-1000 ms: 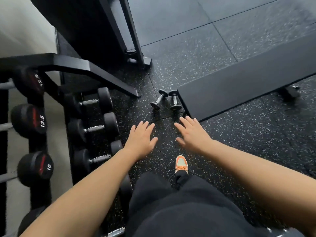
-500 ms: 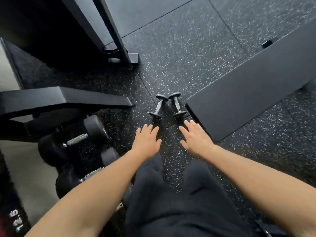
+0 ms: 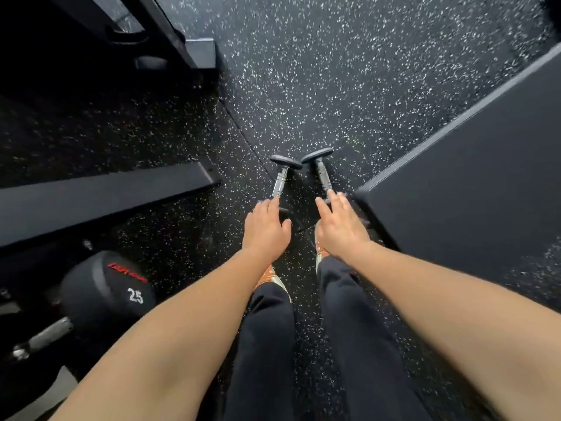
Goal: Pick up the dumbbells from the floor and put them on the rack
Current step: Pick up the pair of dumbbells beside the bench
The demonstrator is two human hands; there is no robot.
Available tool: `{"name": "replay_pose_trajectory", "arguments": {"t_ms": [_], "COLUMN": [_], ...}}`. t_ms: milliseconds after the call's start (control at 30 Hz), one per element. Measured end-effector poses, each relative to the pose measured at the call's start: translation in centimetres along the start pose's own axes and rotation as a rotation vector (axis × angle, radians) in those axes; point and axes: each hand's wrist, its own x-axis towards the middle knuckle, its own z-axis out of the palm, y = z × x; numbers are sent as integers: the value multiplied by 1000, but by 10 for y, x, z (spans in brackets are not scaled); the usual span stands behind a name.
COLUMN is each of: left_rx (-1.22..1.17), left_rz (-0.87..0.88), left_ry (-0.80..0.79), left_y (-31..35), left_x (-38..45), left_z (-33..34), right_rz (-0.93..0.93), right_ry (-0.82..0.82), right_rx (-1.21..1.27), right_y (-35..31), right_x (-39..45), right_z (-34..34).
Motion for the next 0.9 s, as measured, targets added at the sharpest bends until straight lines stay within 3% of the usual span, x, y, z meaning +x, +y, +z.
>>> {"name": "replay_pose_trajectory", "arguments": {"t_ms": [133, 333, 467, 633, 900], "left_rx": [-56, -284, -404, -503, -469], "left_rz": [-34, -226, -319, -438, -486], "left_ry": [-7, 55, 46, 82, 42], "left_y": [-17, -38, -45, -44, -53], "left_x": [72, 167, 220, 252, 268], "left_z": [58, 133, 179, 188, 198], "right_rz": [58, 415, 577, 642, 675], "right_ry": [-24, 78, 140, 244, 203], "right_rx": [-7, 349, 413, 416, 556], "right_y": [18, 31, 40, 51, 80], "right_x": [82, 179, 242, 272, 289], "right_z": [54, 118, 159, 165, 172]}}
